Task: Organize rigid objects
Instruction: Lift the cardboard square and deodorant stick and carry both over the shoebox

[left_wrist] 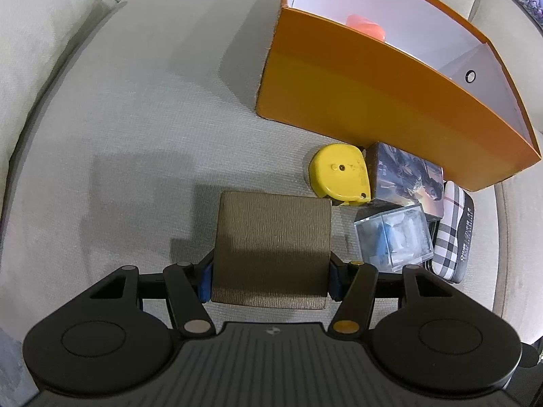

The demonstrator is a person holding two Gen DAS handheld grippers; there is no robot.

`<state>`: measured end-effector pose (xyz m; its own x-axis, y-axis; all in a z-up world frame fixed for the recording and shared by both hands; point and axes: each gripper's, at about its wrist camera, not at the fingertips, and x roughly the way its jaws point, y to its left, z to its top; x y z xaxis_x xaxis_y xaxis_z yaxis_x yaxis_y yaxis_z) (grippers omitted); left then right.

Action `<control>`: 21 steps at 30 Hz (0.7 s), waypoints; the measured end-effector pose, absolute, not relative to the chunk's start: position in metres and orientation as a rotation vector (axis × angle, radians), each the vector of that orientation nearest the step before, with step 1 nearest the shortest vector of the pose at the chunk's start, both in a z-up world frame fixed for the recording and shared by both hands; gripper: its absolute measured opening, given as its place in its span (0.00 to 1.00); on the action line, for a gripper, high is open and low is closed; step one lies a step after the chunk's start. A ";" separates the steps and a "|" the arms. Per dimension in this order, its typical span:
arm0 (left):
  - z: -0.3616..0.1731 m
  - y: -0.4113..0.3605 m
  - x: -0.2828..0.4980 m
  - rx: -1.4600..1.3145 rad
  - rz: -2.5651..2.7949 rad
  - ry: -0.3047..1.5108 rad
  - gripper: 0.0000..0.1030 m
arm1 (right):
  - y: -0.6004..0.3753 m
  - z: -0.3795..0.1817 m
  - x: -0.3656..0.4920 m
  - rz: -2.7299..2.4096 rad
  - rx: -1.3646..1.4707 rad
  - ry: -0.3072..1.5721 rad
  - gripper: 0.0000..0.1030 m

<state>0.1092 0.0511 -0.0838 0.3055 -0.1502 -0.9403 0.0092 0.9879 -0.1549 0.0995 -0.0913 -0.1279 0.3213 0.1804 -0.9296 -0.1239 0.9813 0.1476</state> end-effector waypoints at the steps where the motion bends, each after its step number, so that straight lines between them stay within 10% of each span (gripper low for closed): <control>1: -0.083 0.052 0.109 -0.132 -0.105 1.257 0.67 | -0.095 -0.127 0.099 0.205 0.075 1.225 0.35; 21: 0.060 0.035 0.138 -0.255 -0.224 0.957 0.66 | -0.164 0.038 0.153 0.226 0.378 0.812 0.35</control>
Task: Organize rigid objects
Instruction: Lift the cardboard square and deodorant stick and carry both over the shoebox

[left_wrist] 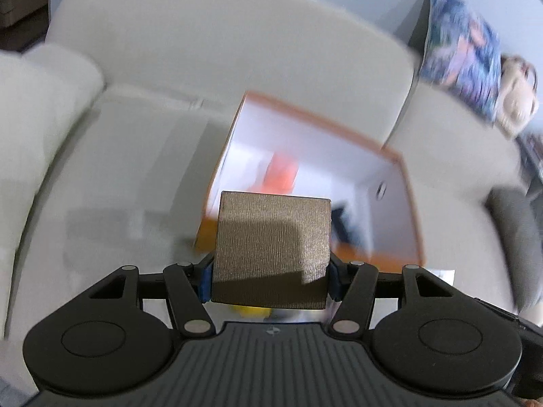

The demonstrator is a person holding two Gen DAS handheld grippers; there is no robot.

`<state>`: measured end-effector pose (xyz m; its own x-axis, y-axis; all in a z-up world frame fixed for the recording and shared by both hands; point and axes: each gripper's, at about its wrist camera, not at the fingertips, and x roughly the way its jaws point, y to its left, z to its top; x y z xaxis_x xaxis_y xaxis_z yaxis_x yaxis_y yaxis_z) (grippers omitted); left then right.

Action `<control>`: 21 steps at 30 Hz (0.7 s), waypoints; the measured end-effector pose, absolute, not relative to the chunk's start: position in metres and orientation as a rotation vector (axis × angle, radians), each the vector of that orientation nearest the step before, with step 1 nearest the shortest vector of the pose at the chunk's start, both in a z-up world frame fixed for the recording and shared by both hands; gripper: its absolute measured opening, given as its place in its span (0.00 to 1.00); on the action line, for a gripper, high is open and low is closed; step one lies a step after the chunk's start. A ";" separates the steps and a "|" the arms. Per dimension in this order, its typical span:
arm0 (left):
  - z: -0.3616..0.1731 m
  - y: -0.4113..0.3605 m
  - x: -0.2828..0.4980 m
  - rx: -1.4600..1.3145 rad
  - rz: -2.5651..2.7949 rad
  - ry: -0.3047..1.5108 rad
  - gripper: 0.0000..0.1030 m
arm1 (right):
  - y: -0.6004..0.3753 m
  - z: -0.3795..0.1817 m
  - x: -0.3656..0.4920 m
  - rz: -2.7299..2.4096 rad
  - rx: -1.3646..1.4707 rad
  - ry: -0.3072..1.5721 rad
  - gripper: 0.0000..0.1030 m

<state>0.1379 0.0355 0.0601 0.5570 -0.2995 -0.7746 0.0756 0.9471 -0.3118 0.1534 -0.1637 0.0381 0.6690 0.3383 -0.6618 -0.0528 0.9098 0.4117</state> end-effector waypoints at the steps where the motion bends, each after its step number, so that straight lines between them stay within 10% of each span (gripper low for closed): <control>1: 0.067 0.031 0.148 -0.258 -0.220 0.942 0.66 | -0.170 0.047 0.165 0.211 0.398 0.785 0.35; 21: -0.020 -0.043 0.236 -0.138 -0.171 1.076 0.66 | -0.200 -0.036 0.299 0.071 0.537 0.857 0.35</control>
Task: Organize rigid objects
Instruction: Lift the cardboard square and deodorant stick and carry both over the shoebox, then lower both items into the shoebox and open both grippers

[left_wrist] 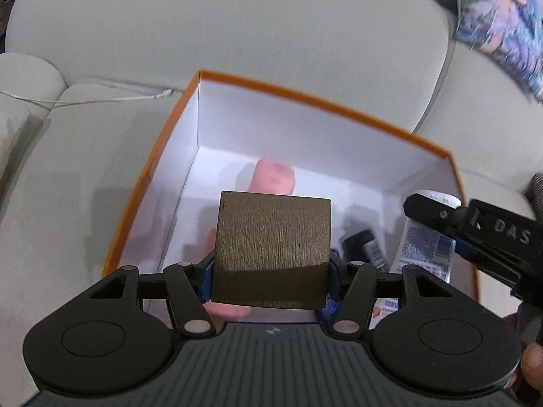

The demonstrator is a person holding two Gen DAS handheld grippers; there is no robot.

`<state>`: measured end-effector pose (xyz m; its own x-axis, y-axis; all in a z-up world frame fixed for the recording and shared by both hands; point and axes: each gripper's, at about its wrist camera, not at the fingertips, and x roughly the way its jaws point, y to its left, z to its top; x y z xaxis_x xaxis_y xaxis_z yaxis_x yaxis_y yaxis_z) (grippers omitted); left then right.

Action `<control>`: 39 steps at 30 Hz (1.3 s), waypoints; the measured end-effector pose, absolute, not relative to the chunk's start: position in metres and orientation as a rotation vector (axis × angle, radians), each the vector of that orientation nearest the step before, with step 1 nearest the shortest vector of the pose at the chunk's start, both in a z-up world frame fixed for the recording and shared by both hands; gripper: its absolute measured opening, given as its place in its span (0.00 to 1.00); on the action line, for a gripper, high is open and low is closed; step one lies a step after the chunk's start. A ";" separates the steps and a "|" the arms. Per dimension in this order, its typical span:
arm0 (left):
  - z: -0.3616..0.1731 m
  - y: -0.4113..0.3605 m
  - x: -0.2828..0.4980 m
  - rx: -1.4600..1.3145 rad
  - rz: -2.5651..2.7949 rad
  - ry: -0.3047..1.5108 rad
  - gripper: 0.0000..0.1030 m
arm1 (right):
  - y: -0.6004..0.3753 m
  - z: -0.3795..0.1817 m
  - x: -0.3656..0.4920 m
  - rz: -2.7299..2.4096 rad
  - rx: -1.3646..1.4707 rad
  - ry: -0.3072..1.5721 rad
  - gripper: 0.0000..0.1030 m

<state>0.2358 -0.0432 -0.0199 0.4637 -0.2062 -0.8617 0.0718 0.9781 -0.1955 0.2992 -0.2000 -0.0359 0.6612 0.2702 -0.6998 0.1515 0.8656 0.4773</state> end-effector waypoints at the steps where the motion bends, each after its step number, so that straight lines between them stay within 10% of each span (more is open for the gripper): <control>1: -0.023 -0.045 0.235 -0.127 -0.172 1.084 0.66 | -0.199 -0.043 0.303 0.067 0.533 0.872 0.35; 39: -0.049 -0.083 0.233 0.149 -0.182 1.063 0.65 | -0.174 -0.083 0.321 -0.024 0.307 1.032 0.33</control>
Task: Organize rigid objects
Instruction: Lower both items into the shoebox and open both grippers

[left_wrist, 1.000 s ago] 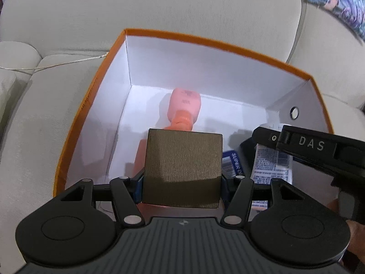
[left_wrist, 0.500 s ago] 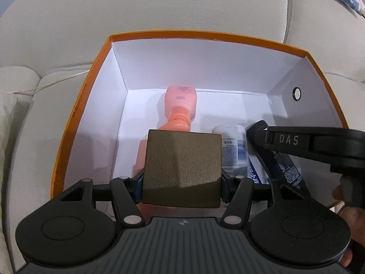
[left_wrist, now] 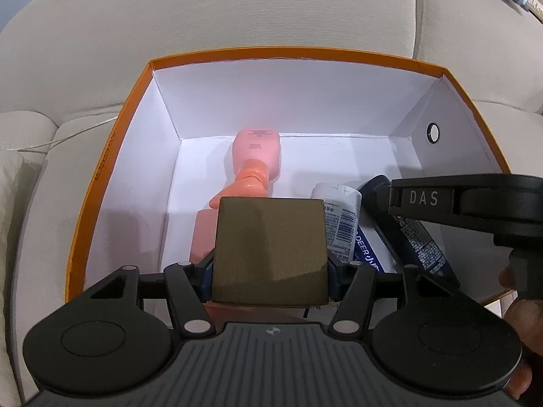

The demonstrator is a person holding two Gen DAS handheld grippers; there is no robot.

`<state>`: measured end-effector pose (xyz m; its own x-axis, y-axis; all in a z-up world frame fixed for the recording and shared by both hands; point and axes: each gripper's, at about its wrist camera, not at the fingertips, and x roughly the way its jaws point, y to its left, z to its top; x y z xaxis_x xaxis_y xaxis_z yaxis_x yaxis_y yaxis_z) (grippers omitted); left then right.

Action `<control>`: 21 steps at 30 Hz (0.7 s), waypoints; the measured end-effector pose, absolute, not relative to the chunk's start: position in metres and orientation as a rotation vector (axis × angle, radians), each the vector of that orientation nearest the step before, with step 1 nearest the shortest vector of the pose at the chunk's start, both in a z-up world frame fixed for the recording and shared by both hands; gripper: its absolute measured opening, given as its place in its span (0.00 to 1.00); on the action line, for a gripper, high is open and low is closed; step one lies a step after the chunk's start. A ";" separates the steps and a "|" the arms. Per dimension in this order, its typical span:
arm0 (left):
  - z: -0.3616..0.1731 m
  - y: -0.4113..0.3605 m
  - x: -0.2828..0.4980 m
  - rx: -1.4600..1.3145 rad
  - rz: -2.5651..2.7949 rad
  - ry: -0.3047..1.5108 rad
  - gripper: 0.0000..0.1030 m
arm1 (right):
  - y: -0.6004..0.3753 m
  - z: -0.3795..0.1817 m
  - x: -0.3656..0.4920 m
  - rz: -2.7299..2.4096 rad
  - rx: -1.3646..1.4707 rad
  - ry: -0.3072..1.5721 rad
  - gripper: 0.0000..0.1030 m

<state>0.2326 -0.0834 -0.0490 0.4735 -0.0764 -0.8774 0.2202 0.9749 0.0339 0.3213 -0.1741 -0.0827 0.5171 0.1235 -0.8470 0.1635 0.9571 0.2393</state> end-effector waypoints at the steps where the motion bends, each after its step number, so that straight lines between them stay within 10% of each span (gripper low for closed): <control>1: -0.049 -0.084 0.233 0.152 -0.182 1.062 0.65 | -0.173 -0.082 0.321 -0.021 0.301 1.028 0.33; 21: -0.044 -0.084 0.230 0.160 -0.177 1.044 0.69 | -0.168 -0.063 0.316 -0.007 0.247 0.981 0.39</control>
<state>0.2300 -0.0838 -0.0442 0.4905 -0.0694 -0.8687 0.2209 0.9742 0.0470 0.3162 -0.1680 -0.0628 0.5581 0.1058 -0.8230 0.1168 0.9719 0.2042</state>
